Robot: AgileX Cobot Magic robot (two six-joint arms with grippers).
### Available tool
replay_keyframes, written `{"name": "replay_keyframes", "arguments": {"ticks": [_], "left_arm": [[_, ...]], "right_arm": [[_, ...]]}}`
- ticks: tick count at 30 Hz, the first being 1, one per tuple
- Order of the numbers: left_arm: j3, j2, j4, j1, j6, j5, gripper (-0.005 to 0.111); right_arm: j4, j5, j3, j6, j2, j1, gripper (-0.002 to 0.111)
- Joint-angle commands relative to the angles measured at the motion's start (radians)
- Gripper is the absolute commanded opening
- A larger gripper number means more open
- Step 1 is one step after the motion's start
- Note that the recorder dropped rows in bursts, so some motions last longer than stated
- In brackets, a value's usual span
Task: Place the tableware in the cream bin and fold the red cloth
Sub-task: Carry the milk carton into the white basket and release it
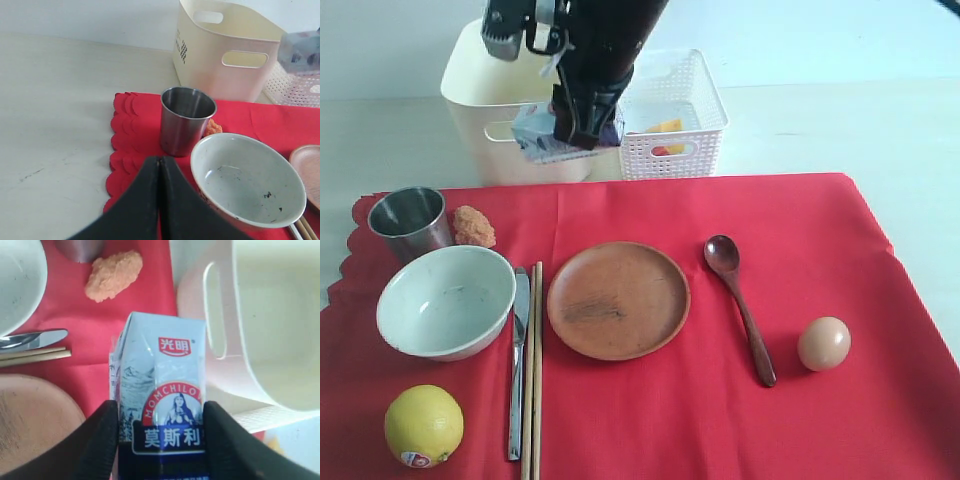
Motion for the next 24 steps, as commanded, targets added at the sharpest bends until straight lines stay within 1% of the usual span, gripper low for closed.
{"name": "replay_keyframes", "arguments": {"ticks": [1, 5, 14, 19, 24], "left_arm": [[0.004, -0.006, -0.007, 0.001, 0.000, -0.008, 0.000], [0.004, -0.006, -0.007, 0.001, 0.000, -0.008, 0.000], [0.004, -0.006, -0.007, 0.001, -0.002, -0.008, 0.000], [0.004, -0.006, -0.007, 0.001, -0.002, -0.008, 0.000], [0.004, -0.006, -0.007, 0.001, -0.002, -0.008, 0.000]], "right_arm": [[-0.001, -0.021, -0.006, 0.078, -0.081, -0.023, 0.000], [-0.001, -0.060, -0.006, 0.147, -0.114, -0.065, 0.000], [0.006, -0.215, -0.006, 0.354, -0.106, -0.223, 0.000], [0.005, -0.309, -0.006, 0.466, -0.056, -0.293, 0.000], [0.006, -0.402, -0.006, 0.512, 0.032, -0.325, 0.000]]}}
